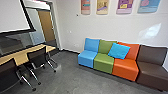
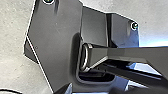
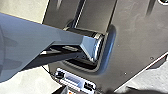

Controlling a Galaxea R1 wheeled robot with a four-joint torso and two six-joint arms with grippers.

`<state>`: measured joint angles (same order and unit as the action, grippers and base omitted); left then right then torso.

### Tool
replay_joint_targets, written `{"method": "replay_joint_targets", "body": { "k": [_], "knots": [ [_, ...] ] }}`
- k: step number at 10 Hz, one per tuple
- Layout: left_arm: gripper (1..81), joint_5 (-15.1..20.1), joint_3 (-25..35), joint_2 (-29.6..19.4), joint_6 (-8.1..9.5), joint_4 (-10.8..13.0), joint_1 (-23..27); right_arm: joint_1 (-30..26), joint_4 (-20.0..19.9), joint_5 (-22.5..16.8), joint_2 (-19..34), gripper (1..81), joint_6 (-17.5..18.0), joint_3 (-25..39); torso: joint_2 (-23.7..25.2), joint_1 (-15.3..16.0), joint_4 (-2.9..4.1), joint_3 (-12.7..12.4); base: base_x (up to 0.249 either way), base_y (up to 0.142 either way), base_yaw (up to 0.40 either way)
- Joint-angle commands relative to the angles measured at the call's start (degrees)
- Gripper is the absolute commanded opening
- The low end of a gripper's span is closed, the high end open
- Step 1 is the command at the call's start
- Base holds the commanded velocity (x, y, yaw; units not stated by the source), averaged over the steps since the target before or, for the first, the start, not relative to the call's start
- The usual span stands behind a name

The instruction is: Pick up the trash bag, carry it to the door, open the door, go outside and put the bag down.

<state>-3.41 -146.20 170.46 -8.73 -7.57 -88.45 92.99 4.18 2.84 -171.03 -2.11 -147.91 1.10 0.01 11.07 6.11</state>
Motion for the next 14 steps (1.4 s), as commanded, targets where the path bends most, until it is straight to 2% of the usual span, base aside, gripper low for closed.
{"method": "replay_joint_targets", "body": {
  "k": [1,14],
  "knots": [
    [81.1,3.76,0.39,-0.20,0.20,0.01,1.75,-1.62,0.65,-3.63,-0.39,81.1,-0.26,0.26,0.00,0.00,0.00,0.00,0.101,0.000,0.000],
    [81.1,3.68,0.13,-0.47,0.12,-0.51,1.75,-1.35,0.39,-3.37,-0.47,81.1,-0.26,0.27,0.00,0.02,0.00,0.00,0.089,0.000,0.000]
  ]
}}
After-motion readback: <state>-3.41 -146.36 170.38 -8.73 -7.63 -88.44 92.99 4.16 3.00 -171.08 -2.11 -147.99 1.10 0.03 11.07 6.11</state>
